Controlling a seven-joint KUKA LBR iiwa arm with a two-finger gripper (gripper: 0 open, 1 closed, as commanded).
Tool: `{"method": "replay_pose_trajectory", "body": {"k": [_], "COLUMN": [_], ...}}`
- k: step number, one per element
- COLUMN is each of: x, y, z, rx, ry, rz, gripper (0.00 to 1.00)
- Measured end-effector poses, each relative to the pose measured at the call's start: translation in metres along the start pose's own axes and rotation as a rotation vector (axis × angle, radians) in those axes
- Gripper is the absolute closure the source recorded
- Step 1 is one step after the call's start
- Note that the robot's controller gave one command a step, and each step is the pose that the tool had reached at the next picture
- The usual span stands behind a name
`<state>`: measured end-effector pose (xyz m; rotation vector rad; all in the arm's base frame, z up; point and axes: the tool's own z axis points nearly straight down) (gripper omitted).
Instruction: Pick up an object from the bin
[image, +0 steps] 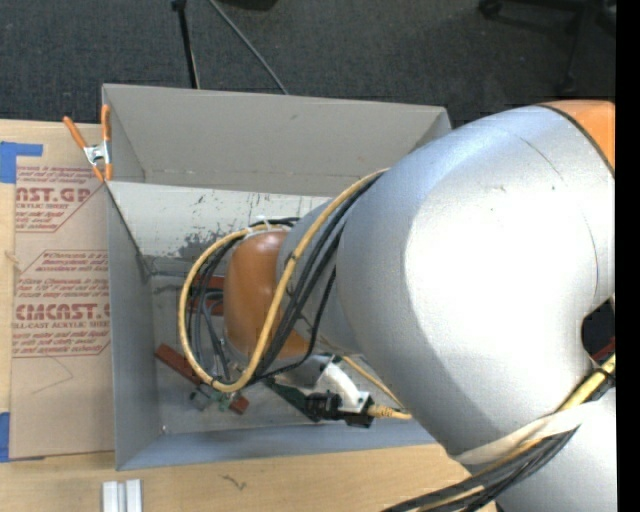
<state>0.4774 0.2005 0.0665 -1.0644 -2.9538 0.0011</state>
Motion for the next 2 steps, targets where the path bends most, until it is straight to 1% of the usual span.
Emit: {"method": "replay_pose_trajectory", "body": {"k": [1, 2], "x": [0.000, 0.000], "y": [0.000, 0.000], "z": [-0.008, -0.054], "rx": [0.000, -0.003], "ry": [0.000, -0.002], "rz": [0.000, -0.001], "gripper": [1.00, 1.00]}}
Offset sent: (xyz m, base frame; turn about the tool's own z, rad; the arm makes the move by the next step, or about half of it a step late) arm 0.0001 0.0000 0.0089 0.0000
